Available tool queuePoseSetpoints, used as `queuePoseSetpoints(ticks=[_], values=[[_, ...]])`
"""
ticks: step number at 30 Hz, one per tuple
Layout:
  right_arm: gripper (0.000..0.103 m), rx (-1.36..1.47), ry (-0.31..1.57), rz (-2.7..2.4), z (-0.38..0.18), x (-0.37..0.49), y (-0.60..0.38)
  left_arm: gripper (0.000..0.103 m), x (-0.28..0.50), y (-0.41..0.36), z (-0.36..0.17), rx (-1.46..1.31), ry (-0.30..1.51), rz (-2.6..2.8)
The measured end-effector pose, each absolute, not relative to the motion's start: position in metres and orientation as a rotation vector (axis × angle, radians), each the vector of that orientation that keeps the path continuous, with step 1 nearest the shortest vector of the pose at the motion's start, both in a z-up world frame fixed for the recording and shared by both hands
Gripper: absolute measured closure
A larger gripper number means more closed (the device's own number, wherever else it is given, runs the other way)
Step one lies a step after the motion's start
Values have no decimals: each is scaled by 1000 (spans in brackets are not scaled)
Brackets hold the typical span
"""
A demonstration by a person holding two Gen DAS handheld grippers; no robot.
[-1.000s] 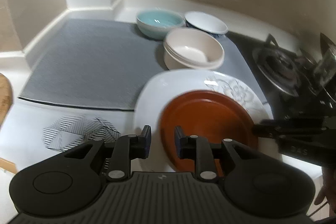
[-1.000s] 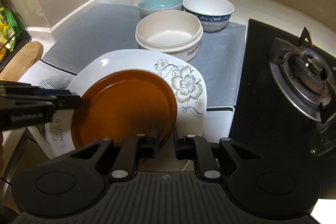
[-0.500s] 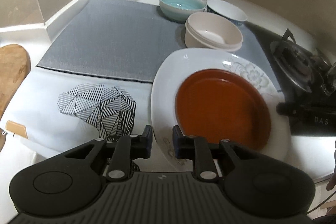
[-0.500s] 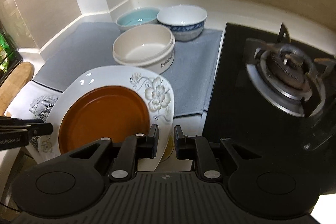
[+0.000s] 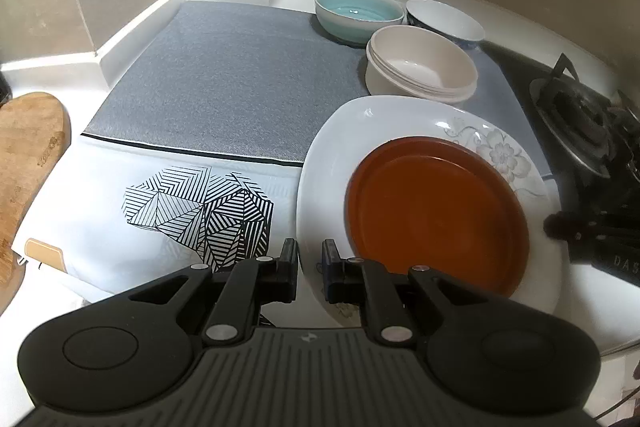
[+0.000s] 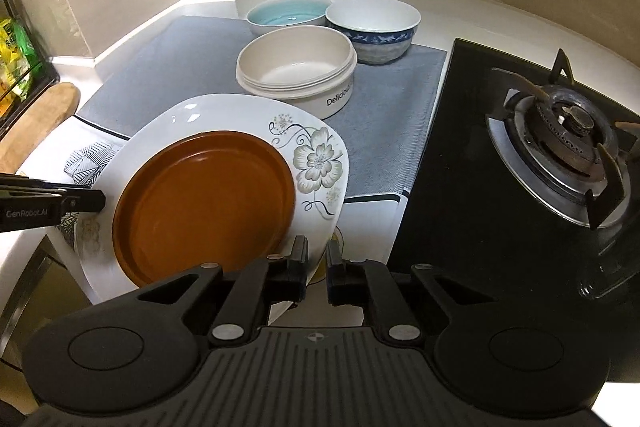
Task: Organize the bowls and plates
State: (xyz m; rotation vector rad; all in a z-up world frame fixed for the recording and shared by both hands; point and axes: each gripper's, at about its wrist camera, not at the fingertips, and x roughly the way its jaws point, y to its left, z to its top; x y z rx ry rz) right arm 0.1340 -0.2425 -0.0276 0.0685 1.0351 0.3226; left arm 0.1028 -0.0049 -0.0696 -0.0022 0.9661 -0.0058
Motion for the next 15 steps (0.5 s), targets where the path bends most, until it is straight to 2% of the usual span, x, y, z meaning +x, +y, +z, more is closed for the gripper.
queuePoseSetpoints(ticks=[15], values=[[83, 240, 1106, 329, -41, 144, -254, 86, 111, 16, -77, -185, 1001, -14]])
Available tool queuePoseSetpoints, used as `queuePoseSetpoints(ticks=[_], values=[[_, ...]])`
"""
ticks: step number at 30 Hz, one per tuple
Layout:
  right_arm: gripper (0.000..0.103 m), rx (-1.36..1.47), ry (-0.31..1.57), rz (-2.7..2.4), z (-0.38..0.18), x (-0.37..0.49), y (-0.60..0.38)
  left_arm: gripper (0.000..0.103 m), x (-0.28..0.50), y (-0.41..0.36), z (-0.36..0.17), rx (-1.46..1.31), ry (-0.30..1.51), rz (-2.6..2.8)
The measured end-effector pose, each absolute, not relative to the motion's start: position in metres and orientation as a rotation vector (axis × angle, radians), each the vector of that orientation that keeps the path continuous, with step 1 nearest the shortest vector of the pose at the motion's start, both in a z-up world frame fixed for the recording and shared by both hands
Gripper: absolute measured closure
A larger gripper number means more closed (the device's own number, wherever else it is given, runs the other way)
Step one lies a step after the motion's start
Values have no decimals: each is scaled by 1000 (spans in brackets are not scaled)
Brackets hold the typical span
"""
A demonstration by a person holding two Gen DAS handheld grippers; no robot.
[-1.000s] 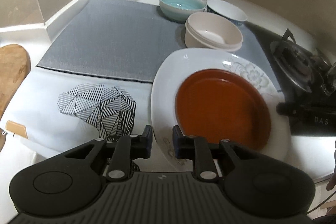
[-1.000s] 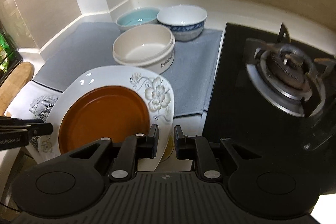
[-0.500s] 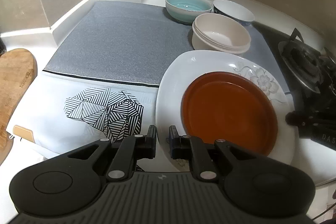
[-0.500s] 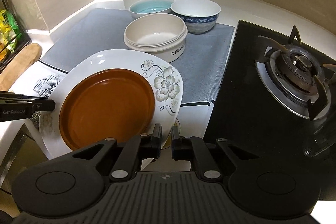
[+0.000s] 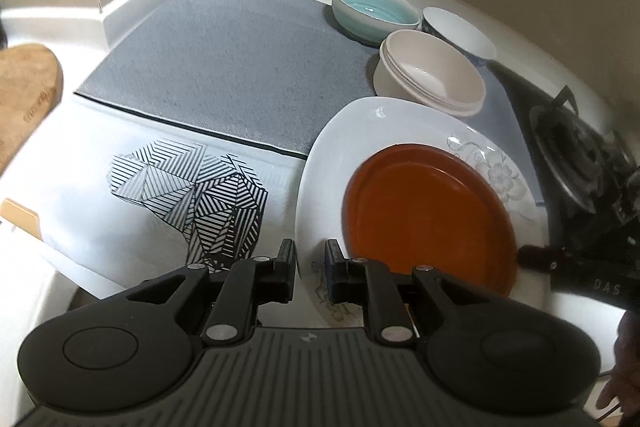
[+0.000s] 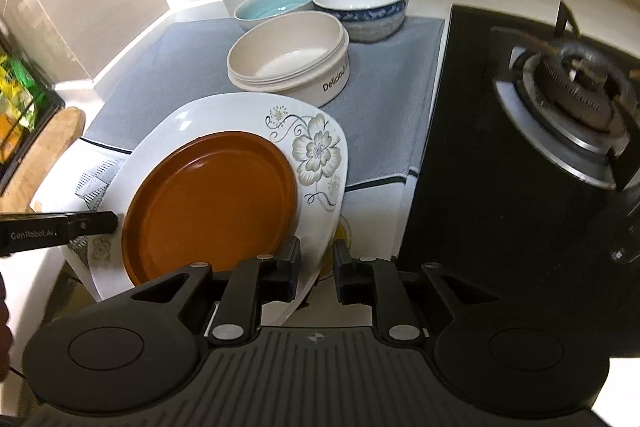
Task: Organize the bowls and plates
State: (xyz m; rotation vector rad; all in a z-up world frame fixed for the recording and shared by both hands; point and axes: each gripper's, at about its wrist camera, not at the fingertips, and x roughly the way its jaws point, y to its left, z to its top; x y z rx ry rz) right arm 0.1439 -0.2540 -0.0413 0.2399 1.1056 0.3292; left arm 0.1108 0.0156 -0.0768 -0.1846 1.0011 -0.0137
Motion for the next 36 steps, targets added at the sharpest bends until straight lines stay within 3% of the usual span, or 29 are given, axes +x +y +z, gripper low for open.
queuePoseSetpoints(ticks=[8, 23, 36], values=[[79, 311, 1151, 314, -45, 147, -253, 78, 121, 29, -89, -258, 1032, -116], [81, 276, 1155, 247, -37, 147, -198, 83, 140, 105, -89, -255, 1041, -240], [81, 243, 1136, 295, -41, 223, -83, 89, 196, 219, -83, -293, 934, -82]])
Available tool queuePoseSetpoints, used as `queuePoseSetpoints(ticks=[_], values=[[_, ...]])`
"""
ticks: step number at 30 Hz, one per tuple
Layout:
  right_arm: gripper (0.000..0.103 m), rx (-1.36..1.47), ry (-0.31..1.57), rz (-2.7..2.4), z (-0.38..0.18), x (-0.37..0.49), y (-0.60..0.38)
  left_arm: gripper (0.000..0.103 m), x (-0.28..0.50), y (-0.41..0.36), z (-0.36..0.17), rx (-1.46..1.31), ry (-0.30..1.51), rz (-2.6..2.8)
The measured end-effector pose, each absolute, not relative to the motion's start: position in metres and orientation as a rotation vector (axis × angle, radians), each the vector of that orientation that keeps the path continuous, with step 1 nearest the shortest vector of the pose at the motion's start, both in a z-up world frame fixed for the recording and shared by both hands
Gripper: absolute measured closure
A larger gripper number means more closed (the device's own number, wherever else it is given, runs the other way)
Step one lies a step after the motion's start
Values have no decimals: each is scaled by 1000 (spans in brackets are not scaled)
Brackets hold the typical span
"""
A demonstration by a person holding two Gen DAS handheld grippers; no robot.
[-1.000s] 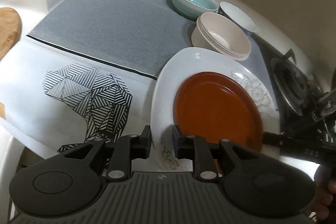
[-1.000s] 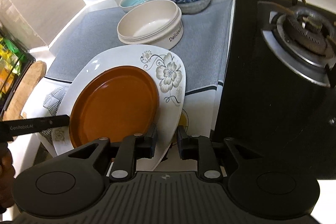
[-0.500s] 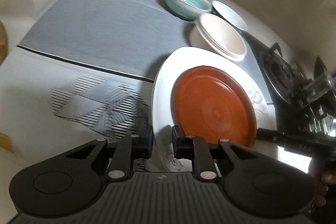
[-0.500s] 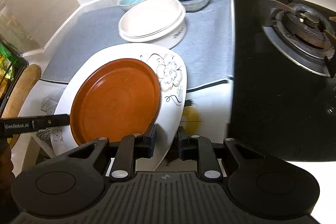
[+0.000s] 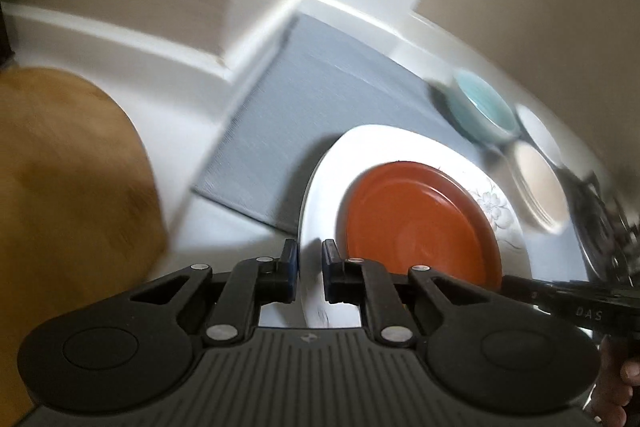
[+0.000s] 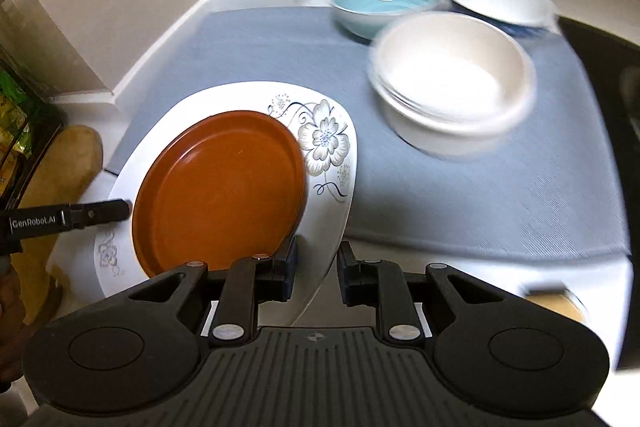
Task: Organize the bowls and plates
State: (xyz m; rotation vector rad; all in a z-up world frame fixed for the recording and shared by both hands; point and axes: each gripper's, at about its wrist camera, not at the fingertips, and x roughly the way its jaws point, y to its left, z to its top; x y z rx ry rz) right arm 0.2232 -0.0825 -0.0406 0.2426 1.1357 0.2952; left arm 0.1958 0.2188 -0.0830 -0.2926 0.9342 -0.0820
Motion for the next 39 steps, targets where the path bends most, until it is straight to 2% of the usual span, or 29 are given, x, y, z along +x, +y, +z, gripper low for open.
queuePoseSetpoints(ticks=[7, 19, 24, 27, 29, 32, 35, 37, 39], values=[[81, 225, 1128, 281, -41, 262, -45, 90, 219, 250, -85, -330, 893, -42], [78, 220, 1132, 303, -38, 266, -28, 89, 229, 268, -83, -349, 845, 2], [72, 222, 1106, 279, -32, 257, -40, 74, 212, 256, -68, -304, 802, 45], [64, 231, 1063, 257, -24, 250, -55, 67, 198, 241, -60, -260, 774, 66], [64, 231, 1028, 232, -17, 242, -71, 64, 188, 231, -54, -232, 755, 66], [64, 260, 967, 173, -6, 231, -100, 55, 173, 213, -47, -195, 737, 49], [64, 294, 913, 98, 0, 227, -133, 53, 162, 188, -39, -148, 715, 31], [59, 320, 894, 34, -1, 231, -155, 52, 156, 172, -33, -140, 705, 25], [56, 350, 907, -18, -8, 240, -177, 46, 152, 157, -27, -141, 704, 28]])
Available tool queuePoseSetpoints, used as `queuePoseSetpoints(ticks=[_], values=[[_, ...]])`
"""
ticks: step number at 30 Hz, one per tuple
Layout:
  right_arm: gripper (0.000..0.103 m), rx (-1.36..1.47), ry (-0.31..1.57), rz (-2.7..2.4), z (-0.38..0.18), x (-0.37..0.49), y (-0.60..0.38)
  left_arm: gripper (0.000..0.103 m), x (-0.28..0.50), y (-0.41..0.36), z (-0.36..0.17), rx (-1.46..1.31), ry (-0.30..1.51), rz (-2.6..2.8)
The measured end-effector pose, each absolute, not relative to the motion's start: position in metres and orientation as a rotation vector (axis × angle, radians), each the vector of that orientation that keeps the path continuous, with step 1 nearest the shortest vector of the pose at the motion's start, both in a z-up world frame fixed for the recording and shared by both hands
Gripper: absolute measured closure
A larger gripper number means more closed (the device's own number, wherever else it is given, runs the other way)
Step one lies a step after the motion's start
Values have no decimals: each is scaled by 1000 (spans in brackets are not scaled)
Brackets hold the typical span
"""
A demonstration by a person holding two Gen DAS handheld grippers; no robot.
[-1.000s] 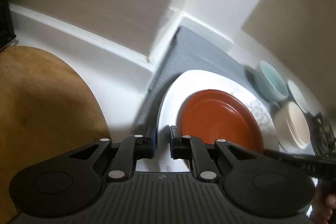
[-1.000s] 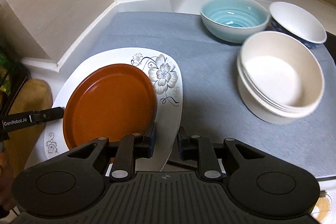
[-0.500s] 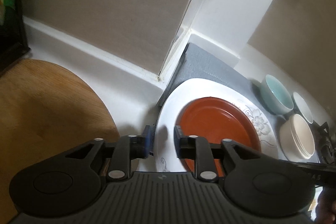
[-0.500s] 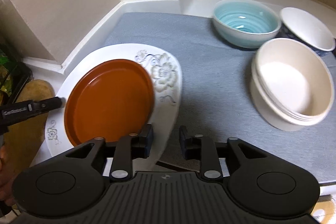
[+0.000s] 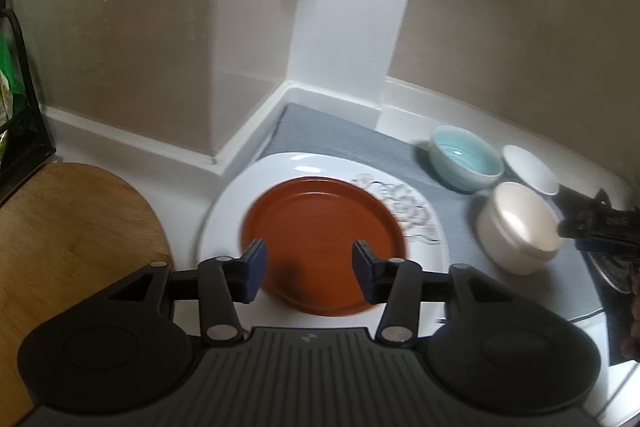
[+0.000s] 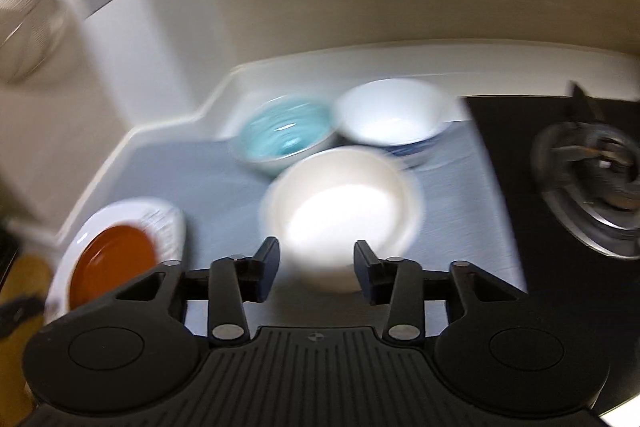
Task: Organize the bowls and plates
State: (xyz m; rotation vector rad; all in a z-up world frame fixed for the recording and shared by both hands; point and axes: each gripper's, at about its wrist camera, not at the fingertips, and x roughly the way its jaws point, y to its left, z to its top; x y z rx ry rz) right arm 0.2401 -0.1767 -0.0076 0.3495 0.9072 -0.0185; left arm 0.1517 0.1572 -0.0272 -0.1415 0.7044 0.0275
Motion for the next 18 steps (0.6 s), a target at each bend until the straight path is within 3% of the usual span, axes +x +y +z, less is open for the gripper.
queuePoseSetpoints(ticks=[9, 11, 13, 18], values=[[56, 463, 1044, -19, -52, 283, -227, 45, 118, 98, -12, -94, 713, 53], [60, 479, 1067, 19, -58, 286, -228, 45, 107, 86, -13, -85, 726, 70], [77, 484, 1068, 57, -59, 285, -228, 45, 98, 74, -13, -76, 733, 83], [81, 473, 1075, 124, -56, 273, -233, 45, 79, 50, -14, -62, 738, 121]])
